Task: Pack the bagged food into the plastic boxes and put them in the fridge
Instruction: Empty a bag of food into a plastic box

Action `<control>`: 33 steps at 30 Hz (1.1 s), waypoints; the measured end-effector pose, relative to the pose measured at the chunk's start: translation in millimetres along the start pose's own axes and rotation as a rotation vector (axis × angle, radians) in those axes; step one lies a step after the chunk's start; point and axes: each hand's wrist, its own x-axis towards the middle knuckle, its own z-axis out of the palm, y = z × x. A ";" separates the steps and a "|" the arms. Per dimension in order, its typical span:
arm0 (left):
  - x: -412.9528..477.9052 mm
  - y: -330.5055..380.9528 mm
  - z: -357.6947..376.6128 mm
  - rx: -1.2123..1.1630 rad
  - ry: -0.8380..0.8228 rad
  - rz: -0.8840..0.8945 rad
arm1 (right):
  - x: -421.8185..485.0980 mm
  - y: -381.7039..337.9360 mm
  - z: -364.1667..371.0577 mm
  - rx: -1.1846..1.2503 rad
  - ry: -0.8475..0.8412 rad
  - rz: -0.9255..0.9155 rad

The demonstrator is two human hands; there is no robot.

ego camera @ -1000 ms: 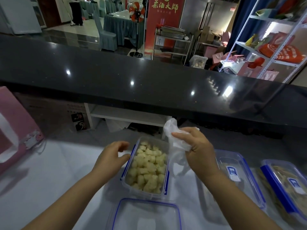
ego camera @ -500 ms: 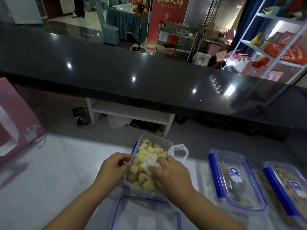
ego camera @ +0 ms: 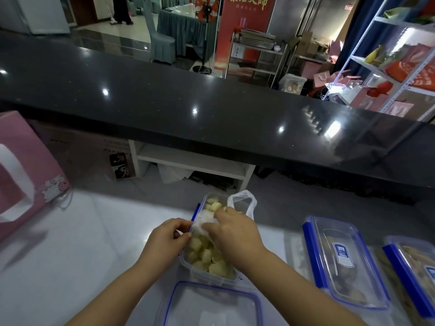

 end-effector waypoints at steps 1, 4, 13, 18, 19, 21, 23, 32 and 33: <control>0.3 -0.3 0.0 0.013 -0.001 -0.004 | 3.0 -0.2 1.9 -0.016 -0.020 0.016; 1.8 0.1 0.9 0.043 -0.008 -0.010 | 6.8 9.7 3.3 0.007 -0.002 0.085; -1.2 2.8 0.2 0.086 0.011 -0.023 | 13.6 51.8 1.0 0.186 0.045 0.335; -1.7 7.2 1.0 0.073 0.016 -0.014 | -7.8 51.1 18.0 0.223 -0.064 0.322; -1.5 8.1 0.9 0.077 0.018 -0.010 | -10.1 50.7 15.0 0.240 -0.041 0.318; -1.6 8.6 0.4 0.087 0.018 -0.004 | -16.6 47.0 4.2 0.257 0.020 0.312; -2.3 8.9 -0.5 0.101 0.016 0.000 | -26.9 39.6 -9.6 0.273 0.085 0.305; -10.2 11.1 9.9 0.141 0.047 0.022 | -81.5 -1.1 3.4 0.264 0.064 0.114; -9.8 13.3 9.6 0.154 0.043 0.028 | -79.4 1.4 7.0 0.244 0.099 0.130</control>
